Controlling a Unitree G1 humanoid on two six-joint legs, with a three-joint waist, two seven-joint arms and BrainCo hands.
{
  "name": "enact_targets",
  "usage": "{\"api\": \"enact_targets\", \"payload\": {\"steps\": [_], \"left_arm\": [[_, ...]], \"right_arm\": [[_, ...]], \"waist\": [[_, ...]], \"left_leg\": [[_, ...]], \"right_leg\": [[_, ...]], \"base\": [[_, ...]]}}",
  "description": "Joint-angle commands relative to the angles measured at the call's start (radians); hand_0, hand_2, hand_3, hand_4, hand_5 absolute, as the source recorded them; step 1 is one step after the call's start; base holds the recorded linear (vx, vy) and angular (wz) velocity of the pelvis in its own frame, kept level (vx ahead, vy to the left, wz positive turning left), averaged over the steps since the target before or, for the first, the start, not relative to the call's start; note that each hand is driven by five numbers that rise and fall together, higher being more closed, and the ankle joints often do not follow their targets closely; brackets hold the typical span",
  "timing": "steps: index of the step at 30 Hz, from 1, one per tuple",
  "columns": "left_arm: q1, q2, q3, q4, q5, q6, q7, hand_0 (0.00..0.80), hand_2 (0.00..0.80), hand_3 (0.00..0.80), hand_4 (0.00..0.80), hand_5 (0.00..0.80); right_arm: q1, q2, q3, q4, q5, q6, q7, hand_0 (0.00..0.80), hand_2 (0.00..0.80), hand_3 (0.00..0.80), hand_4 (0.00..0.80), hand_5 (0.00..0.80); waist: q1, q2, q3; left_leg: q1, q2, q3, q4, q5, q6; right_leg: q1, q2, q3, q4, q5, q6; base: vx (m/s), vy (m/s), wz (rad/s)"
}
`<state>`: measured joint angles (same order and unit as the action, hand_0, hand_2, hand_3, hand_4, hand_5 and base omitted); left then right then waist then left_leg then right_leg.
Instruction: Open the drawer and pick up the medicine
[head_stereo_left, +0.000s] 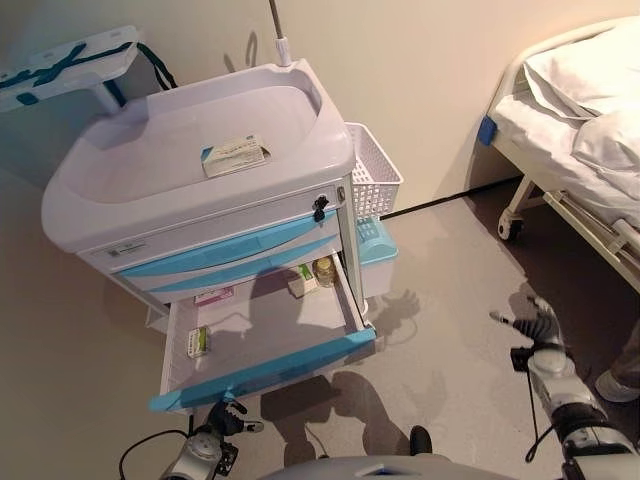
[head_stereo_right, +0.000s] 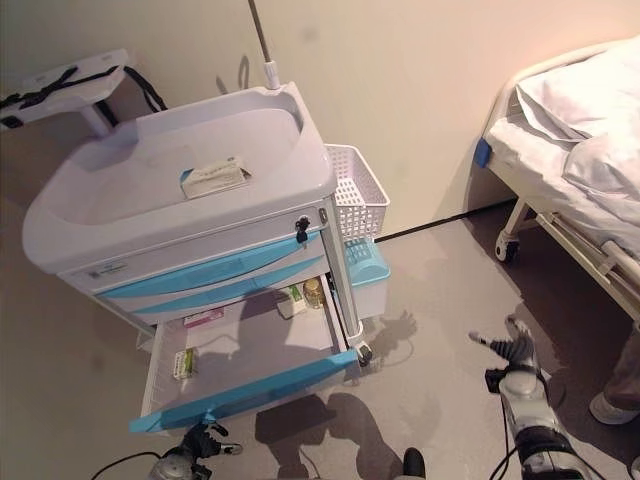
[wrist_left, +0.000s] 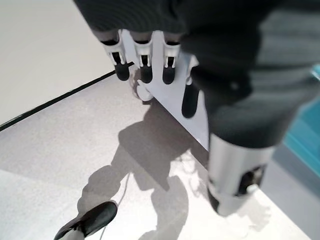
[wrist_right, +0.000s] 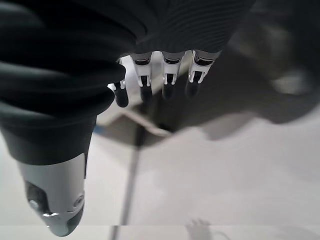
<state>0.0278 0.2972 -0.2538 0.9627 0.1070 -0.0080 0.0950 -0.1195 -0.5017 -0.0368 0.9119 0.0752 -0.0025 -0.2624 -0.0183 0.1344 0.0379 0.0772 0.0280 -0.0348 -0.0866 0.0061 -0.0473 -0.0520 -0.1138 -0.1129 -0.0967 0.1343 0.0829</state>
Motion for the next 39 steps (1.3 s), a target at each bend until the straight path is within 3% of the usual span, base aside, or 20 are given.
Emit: {"api": "enact_targets", "payload": {"steps": [1, 13, 23, 32, 39], "left_arm": [[-0.064, 0.072, 0.014, 0.040, 0.072, -0.026, -0.007, 0.000, 0.000, 0.000, 0.000, 0.000], [-0.132, 0.075, -0.008, 0.132, 0.113, -0.024, -0.038, 0.000, 0.000, 0.000, 0.000, 0.000], [-0.213, 0.100, -0.039, 0.164, 0.117, -0.019, -0.055, 0.000, 0.000, 0.000, 0.000, 0.000], [-0.369, 0.171, -0.061, 0.179, 0.088, -0.023, -0.035, 0.000, 0.000, 0.000, 0.000, 0.000], [-0.460, 0.232, -0.086, 0.184, 0.084, -0.024, -0.028, 0.000, 0.000, 0.000, 0.000, 0.000]], "right_arm": [[0.002, 0.027, -0.015, 0.070, 0.044, -0.038, 0.034, 0.000, 0.000, 0.000, 0.000, 0.000], [0.081, 0.046, -0.039, 0.373, 0.040, -0.024, 0.120, 0.000, 0.000, 0.000, 0.000, 0.000], [0.114, 0.027, -0.046, 0.393, 0.028, -0.020, 0.143, 0.000, 0.000, 0.000, 0.000, 0.000], [0.078, 0.015, -0.013, 0.381, 0.039, -0.024, 0.157, 0.000, 0.000, 0.000, 0.000, 0.000], [0.067, 0.017, 0.005, 0.365, 0.046, -0.027, 0.162, 0.000, 0.000, 0.000, 0.000, 0.000]], "waist": [[-0.028, -0.060, -0.059], [-0.066, -0.057, -0.053], [-0.105, -0.063, -0.005], [-0.135, -0.102, 0.073], [-0.150, -0.126, 0.110]], "left_leg": [[-0.089, -0.057, -0.007, 0.016, 0.022, 0.018], [-0.082, -0.057, 0.005, 0.015, 0.019, 0.017], [-0.119, -0.058, 0.021, 0.013, 0.028, 0.019], [-0.205, -0.064, 0.074, 0.017, 0.039, 0.027], [-0.234, -0.064, 0.094, 0.019, 0.043, 0.031]], "right_leg": [[0.051, -0.038, -0.022, 0.027, -0.067, 0.065], [0.049, -0.034, -0.003, 0.025, -0.064, 0.066], [-0.012, -0.032, 0.021, 0.036, -0.048, 0.068], [-0.142, -0.030, 0.090, 0.049, -0.003, 0.077], [-0.190, -0.031, 0.117, 0.058, 0.012, 0.081]], "base": [[0.000, 0.000, 0.00], [0.000, -0.005, -0.02], [-0.033, 0.015, -0.09], [-0.066, 0.033, -0.27], [-0.008, 0.021, -0.23]]}}
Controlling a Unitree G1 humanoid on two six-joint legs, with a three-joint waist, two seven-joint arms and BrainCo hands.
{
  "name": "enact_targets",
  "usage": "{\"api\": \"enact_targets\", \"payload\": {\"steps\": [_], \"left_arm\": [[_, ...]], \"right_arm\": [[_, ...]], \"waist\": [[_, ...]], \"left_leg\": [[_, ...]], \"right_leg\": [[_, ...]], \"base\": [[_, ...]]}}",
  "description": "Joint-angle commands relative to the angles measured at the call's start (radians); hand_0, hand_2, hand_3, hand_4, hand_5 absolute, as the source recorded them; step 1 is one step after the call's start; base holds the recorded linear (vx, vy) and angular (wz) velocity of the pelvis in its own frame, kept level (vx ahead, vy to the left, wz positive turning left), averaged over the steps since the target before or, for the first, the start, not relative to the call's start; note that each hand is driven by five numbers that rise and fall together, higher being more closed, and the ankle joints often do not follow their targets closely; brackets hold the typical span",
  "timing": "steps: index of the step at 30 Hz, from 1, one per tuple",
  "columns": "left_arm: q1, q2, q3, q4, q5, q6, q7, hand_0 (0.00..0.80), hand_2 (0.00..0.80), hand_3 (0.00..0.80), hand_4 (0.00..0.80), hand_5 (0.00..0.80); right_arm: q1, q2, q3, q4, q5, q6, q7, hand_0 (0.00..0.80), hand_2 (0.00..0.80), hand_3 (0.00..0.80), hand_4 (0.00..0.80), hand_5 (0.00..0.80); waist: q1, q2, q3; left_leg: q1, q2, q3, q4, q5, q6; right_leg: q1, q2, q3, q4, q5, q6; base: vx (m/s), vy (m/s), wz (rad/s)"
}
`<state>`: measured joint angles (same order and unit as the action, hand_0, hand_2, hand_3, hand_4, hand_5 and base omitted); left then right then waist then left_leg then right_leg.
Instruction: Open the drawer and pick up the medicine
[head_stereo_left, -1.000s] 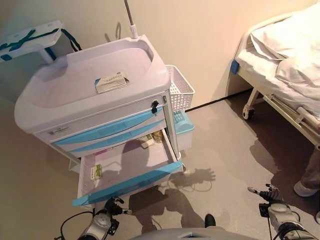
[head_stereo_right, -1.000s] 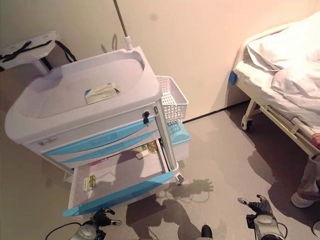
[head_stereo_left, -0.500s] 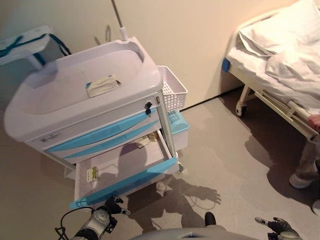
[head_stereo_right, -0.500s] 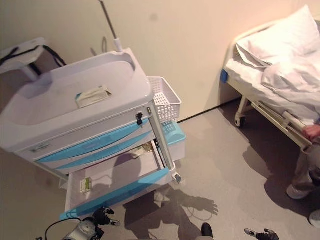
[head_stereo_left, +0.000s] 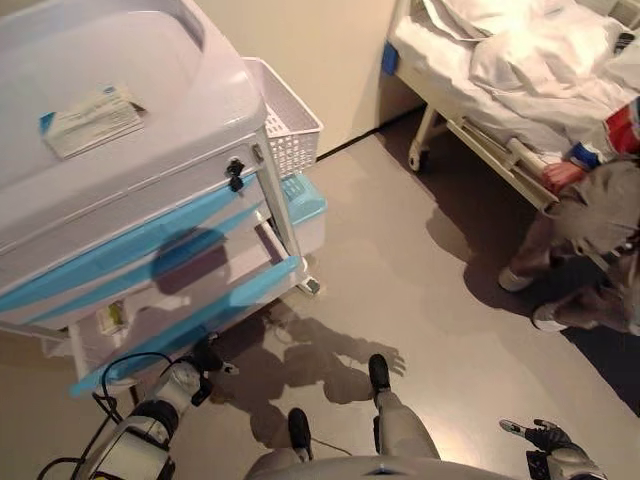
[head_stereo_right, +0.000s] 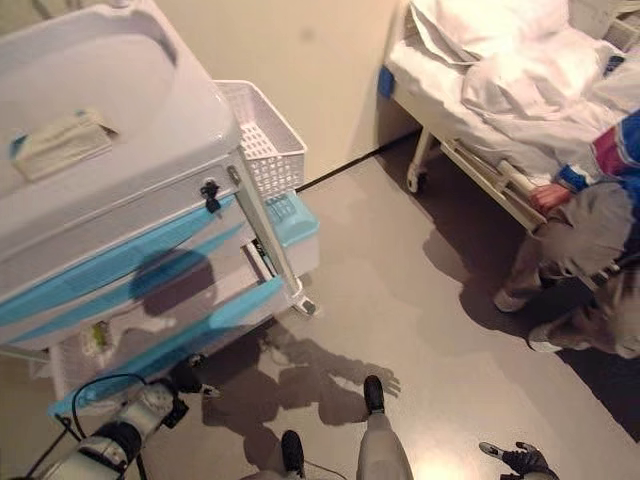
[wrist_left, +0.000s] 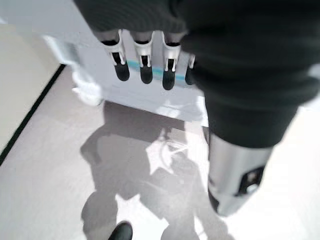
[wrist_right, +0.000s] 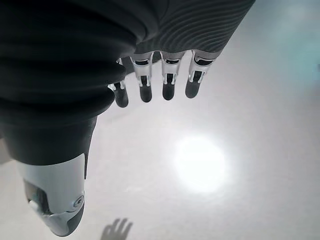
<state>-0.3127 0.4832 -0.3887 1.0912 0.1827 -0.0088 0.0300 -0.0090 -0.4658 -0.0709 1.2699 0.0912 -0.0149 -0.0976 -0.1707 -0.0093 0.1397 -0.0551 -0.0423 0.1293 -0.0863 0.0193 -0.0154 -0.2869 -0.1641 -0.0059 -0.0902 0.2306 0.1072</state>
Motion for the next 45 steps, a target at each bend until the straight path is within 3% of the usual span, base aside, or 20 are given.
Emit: {"api": "enact_targets", "payload": {"steps": [1, 10, 33, 45], "left_arm": [[-0.135, 0.058, 0.044, 0.057, 0.009, -0.024, 0.038, 0.000, 0.000, 0.000, 0.000, 0.000], [-0.235, 0.119, 0.014, 0.046, -0.007, -0.026, 0.050, 0.000, 0.000, 0.000, 0.000, 0.000], [-0.308, 0.213, 0.080, 0.088, 0.054, 0.004, 0.194, 0.000, 0.000, 0.000, 0.000, 0.000], [-0.334, 0.279, 0.084, 0.084, 0.066, 0.010, 0.200, 0.000, 0.000, 0.000, 0.000, 0.000]], "right_arm": [[-0.045, -0.019, 0.043, 0.006, 0.032, -0.016, -0.002, 0.000, 0.000, 0.000, 0.000, 0.000], [-0.052, -0.004, 0.068, -0.020, 0.055, -0.026, 0.004, 0.000, 0.000, 0.000, 0.000, 0.000], [-0.037, 0.031, 0.110, -0.021, 0.047, -0.040, -0.004, 0.000, 0.000, 0.000, 0.000, 0.000], [-0.030, 0.034, 0.131, -0.035, 0.043, -0.040, 0.005, 0.000, 0.000, 0.000, 0.000, 0.000]], "waist": [[0.000, 0.014, 0.014], [-0.012, -0.001, 0.045], [0.000, -0.030, 0.032], [0.007, -0.063, 0.033]], "left_leg": [[-0.106, 0.007, -0.068, 0.019, 0.031, -0.001], [-0.124, 0.008, -0.074, 0.019, 0.032, -0.001], [-0.115, 0.018, -0.078, 0.015, 0.025, -0.010], [-0.122, 0.031, -0.075, 0.019, 0.030, -0.015]], "right_leg": [[0.038, 0.020, 0.013, 0.054, -0.084, 0.057], [0.011, 0.022, 0.021, 0.070, -0.086, 0.057], [0.021, 0.030, 0.018, 0.055, -0.089, 0.058], [0.017, 0.038, 0.014, 0.049, -0.077, 0.059]], "base": [[0.011, 0.001, -0.09], [0.018, -0.003, -0.02], [0.000, 0.000, 0.00], [-0.015, -0.005, 0.00]]}}
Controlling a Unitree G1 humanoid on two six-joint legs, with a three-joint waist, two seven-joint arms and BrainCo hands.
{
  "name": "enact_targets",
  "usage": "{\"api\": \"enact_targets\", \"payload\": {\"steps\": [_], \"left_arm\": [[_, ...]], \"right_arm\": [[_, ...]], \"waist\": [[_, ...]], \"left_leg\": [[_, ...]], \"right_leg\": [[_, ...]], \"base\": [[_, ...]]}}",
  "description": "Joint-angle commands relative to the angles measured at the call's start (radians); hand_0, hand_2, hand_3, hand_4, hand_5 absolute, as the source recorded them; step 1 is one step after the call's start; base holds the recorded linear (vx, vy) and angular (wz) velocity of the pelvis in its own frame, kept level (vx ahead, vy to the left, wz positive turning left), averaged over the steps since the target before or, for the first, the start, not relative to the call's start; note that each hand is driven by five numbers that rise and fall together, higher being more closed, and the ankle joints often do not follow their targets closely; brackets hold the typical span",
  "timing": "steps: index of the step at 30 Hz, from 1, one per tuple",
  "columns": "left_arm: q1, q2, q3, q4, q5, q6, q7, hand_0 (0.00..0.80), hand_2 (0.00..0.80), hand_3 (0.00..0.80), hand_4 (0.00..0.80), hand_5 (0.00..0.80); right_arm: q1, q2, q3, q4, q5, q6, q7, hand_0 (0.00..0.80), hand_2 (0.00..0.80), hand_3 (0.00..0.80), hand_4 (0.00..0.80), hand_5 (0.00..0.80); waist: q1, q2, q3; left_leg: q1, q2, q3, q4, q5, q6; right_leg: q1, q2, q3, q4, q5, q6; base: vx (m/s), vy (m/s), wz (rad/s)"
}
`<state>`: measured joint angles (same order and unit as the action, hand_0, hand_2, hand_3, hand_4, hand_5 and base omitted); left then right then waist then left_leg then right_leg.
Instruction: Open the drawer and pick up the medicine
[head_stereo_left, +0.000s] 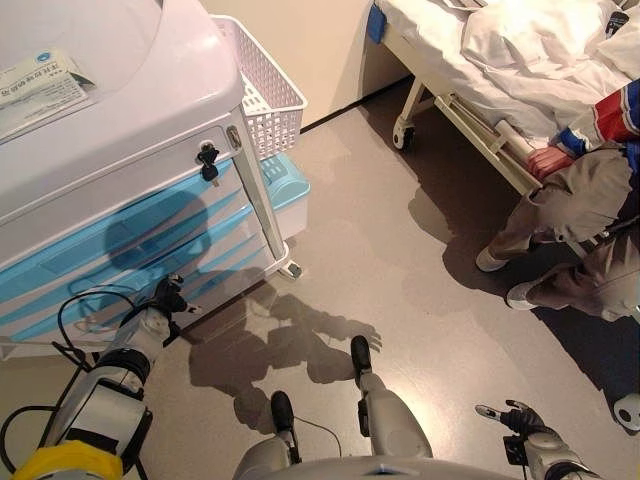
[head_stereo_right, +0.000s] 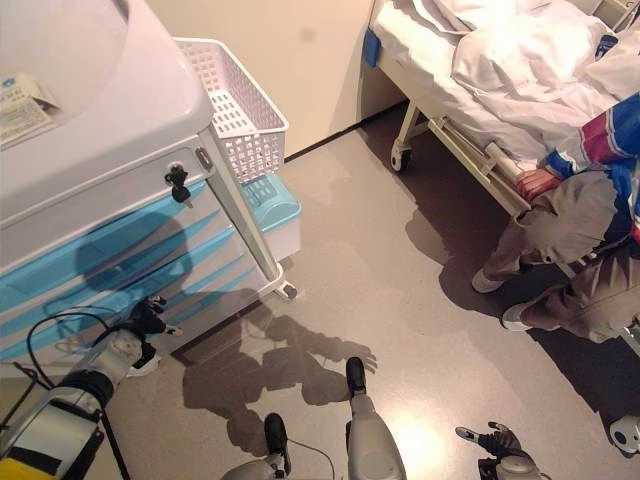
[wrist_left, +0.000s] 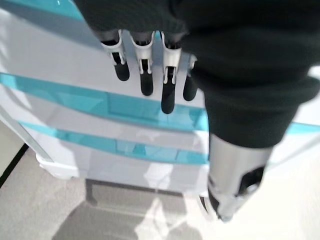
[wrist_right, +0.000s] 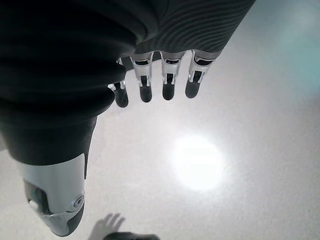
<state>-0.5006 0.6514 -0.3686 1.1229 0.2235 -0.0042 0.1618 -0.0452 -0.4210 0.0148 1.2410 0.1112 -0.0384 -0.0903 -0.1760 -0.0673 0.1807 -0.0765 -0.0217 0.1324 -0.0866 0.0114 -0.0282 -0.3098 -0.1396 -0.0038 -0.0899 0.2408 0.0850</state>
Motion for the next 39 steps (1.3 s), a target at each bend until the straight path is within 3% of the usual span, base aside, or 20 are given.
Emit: {"api": "enact_targets", "payload": {"steps": [1, 9, 15, 30, 39], "left_arm": [[-0.152, 0.114, 0.063, 0.057, 0.028, 0.006, 0.070, 0.000, 0.000, 0.000, 0.000, 0.000], [-0.167, 0.136, 0.068, 0.075, 0.034, 0.013, 0.078, 0.000, 0.000, 0.000, 0.000, 0.000], [-0.110, 0.106, 0.082, 0.036, 0.021, 0.000, 0.065, 0.000, 0.000, 0.000, 0.000, 0.000], [0.265, -0.163, 0.249, -0.032, -0.201, -0.042, -0.057, 0.000, 0.000, 0.000, 0.000, 0.000], [0.374, -0.212, 0.278, -0.041, -0.225, -0.038, -0.099, 0.000, 0.000, 0.000, 0.000, 0.000]], "right_arm": [[0.009, -0.010, 0.046, -0.006, 0.022, -0.017, -0.001, 0.000, 0.000, 0.000, 0.000, 0.000], [0.014, -0.004, 0.059, -0.012, 0.019, -0.018, 0.001, 0.000, 0.000, 0.000, 0.000, 0.000], [0.021, 0.005, 0.062, -0.017, 0.018, -0.018, 0.001, 0.000, 0.000, 0.000, 0.000, 0.000], [0.022, 0.000, -0.010, 0.082, -0.044, 0.026, 0.020, 0.000, 0.000, 0.000, 0.000, 0.000], [0.025, -0.002, -0.013, 0.129, -0.071, 0.043, 0.036, 0.000, 0.000, 0.000, 0.000, 0.000]], "waist": [[0.012, -0.008, -0.008], [0.017, -0.038, -0.013], [0.025, -0.041, -0.021], [0.063, 0.044, -0.164], [0.085, 0.067, -0.235]], "left_leg": [[-0.101, 0.012, -0.078, 0.019, 0.038, -0.003], [-0.107, 0.023, -0.077, 0.020, 0.046, -0.007], [-0.097, 0.026, -0.083, 0.019, 0.048, -0.011], [0.022, 0.011, -0.116, 0.011, 0.020, -0.009], [0.067, 0.006, -0.146, 0.020, 0.010, -0.005]], "right_leg": [[0.040, 0.015, 0.012, 0.047, -0.087, 0.080], [0.038, 0.024, 0.008, 0.043, -0.078, 0.079], [0.049, 0.028, 0.001, 0.042, -0.081, 0.077], [0.208, 0.022, -0.050, 0.032, -0.136, 0.065], [0.277, 0.022, -0.081, 0.038, -0.163, 0.058]], "base": [[-0.037, -0.019, 0.00], [-0.028, -0.015, 0.00], [-0.005, -0.010, 0.00], [0.047, -0.019, 0.07], [0.004, -0.016, 0.15]]}}
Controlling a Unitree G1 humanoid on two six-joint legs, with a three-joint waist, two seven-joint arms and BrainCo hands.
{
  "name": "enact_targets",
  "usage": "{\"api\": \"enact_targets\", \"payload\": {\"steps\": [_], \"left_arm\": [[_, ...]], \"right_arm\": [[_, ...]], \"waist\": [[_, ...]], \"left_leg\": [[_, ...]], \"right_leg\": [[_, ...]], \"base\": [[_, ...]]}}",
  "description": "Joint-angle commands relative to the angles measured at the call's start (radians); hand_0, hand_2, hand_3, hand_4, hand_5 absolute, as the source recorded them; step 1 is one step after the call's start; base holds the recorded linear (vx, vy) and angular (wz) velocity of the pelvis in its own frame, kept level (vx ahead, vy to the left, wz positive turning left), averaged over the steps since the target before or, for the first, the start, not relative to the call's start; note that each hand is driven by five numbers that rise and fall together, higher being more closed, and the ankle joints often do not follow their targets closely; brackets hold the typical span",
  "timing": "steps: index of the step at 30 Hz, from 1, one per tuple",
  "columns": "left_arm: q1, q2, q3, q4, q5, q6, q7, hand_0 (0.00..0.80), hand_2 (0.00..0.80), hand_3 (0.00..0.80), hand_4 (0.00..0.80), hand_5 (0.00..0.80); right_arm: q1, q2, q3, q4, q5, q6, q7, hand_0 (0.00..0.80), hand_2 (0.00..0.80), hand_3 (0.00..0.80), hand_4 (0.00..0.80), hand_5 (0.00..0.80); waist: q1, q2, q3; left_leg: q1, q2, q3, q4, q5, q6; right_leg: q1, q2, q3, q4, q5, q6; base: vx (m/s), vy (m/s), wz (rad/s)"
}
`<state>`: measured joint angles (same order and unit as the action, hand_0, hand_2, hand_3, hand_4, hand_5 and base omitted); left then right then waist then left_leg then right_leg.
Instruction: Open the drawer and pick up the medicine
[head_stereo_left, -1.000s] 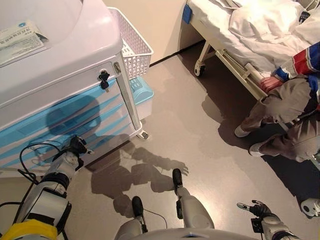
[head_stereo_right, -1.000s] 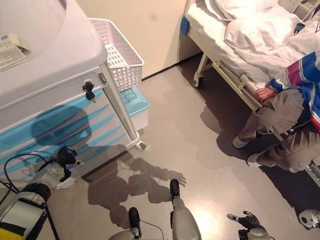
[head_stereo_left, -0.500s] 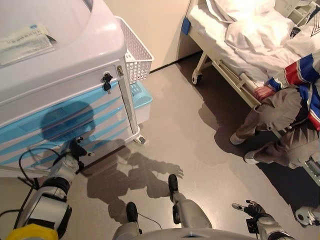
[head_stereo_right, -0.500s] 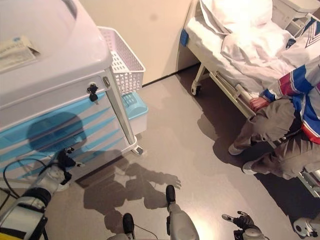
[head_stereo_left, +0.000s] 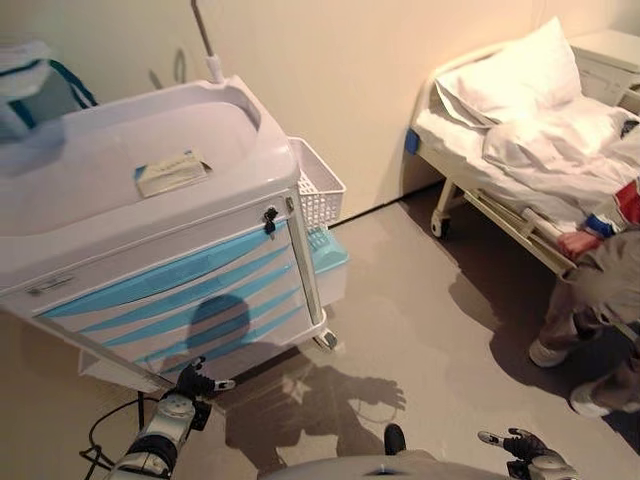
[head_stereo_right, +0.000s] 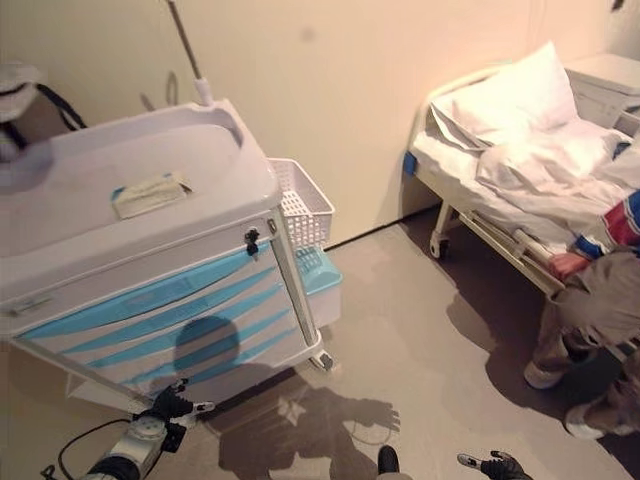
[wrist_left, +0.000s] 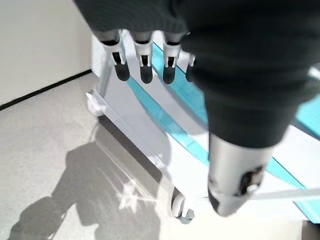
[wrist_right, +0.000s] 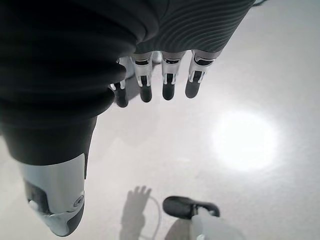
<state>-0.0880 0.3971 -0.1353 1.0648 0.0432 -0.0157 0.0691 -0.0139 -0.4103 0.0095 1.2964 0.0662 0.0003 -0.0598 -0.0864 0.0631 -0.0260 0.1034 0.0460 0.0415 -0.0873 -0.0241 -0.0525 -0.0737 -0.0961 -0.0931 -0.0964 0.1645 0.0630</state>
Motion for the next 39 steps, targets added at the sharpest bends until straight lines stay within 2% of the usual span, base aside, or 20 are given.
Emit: {"api": "enact_targets", "payload": {"steps": [1, 7, 13, 19, 39], "left_arm": [[-0.026, 0.037, 0.049, 0.018, -0.049, -0.025, -0.010, 0.000, 0.000, 0.000, 0.000, 0.000], [0.025, 0.009, 0.076, 0.045, -0.068, -0.022, -0.031, 0.000, 0.000, 0.000, 0.000, 0.000], [0.082, -0.055, 0.136, 0.181, -0.109, -0.007, -0.053, 0.000, 0.000, 0.000, 0.000, 0.000], [0.110, -0.089, 0.149, 0.259, -0.099, 0.002, -0.062, 0.000, 0.000, 0.000, 0.000, 0.000], [0.120, -0.109, 0.124, 0.288, -0.072, 0.002, -0.061, 0.000, 0.000, 0.000, 0.000, 0.000]], "right_arm": [[-0.007, -0.014, -0.007, 0.076, -0.029, 0.008, 0.008, 0.000, 0.000, 0.000, 0.000, 0.000], [0.001, -0.006, 0.004, 0.089, -0.048, 0.012, 0.021, 0.000, 0.000, 0.000, 0.000, 0.000], [0.015, 0.028, 0.035, 0.095, -0.078, 0.015, 0.036, 0.000, 0.000, 0.000, 0.000, 0.000], [0.020, 0.056, 0.057, 0.094, -0.087, 0.012, 0.040, 0.000, 0.000, 0.000, 0.000, 0.000], [0.021, 0.080, 0.078, 0.095, -0.067, 0.005, 0.042, 0.000, 0.000, 0.000, 0.000, 0.000]], "waist": [[-0.003, -0.063, -0.034], [0.005, -0.061, -0.051], [0.016, -0.070, -0.064], [0.022, -0.076, -0.067], [0.030, -0.086, -0.050]], "left_leg": [[-0.109, -0.061, -0.058, 0.021, 0.044, 0.020], [-0.097, -0.063, -0.065, 0.032, 0.035, 0.024], [-0.073, -0.065, -0.069, 0.046, 0.019, 0.032], [-0.058, -0.064, -0.074, 0.049, 0.014, 0.034], [-0.046, -0.063, -0.088, 0.049, 0.006, 0.036]], "right_leg": [[0.045, -0.021, 0.007, 0.044, -0.088, 0.080], [0.063, -0.022, -0.001, 0.048, -0.096, 0.077], [0.088, -0.021, 0.002, 0.053, -0.106, 0.073], [0.107, -0.022, 0.000, 0.053, -0.112, 0.070], [0.120, -0.025, -0.008, 0.059, -0.125, 0.071]], "base": [[-0.016, -0.010, 0.09], [-0.015, 0.001, 0.06], [0.001, 0.000, 0.01], [0.006, 0.001, 0.03], [0.003, 0.000, 0.02]]}}
